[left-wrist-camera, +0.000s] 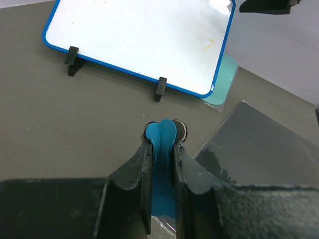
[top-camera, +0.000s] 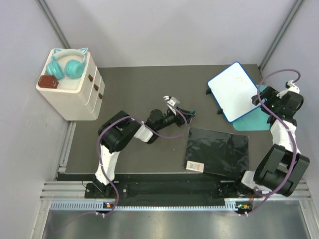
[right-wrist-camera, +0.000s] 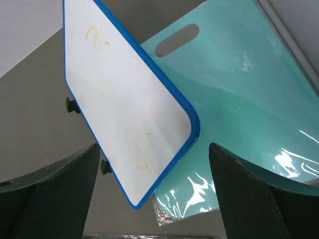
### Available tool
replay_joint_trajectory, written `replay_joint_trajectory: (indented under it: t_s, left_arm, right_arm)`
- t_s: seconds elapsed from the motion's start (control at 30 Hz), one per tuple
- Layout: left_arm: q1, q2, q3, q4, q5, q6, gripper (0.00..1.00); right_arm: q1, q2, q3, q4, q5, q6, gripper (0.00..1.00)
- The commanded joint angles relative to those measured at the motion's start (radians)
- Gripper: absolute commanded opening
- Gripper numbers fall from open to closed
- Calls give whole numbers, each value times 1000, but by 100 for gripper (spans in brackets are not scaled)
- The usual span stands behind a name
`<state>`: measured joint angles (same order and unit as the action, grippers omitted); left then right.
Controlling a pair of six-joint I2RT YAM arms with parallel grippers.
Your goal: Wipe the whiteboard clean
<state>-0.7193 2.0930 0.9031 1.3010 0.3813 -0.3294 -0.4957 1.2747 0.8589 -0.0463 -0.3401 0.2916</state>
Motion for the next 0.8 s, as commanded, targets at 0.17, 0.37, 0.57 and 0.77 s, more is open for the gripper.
replay_joint_trajectory:
  t_s: [0.17, 0.37, 0.57, 0.77]
  left_arm:
    - [6, 27, 0, 320, 22, 10, 0]
    - [6, 59, 16, 337, 22, 3, 0]
    - [6, 75, 31, 339, 19, 7, 0]
    - [8, 93, 43, 354, 2, 6, 0]
  right_arm:
    - [-37, 117, -9, 226, -106, 60, 84]
    - [-38, 150, -40, 345, -166, 103, 81]
    - [-38, 236, -21, 388, -218, 139, 68]
    - [-38, 261, -27, 405, -240, 146, 56]
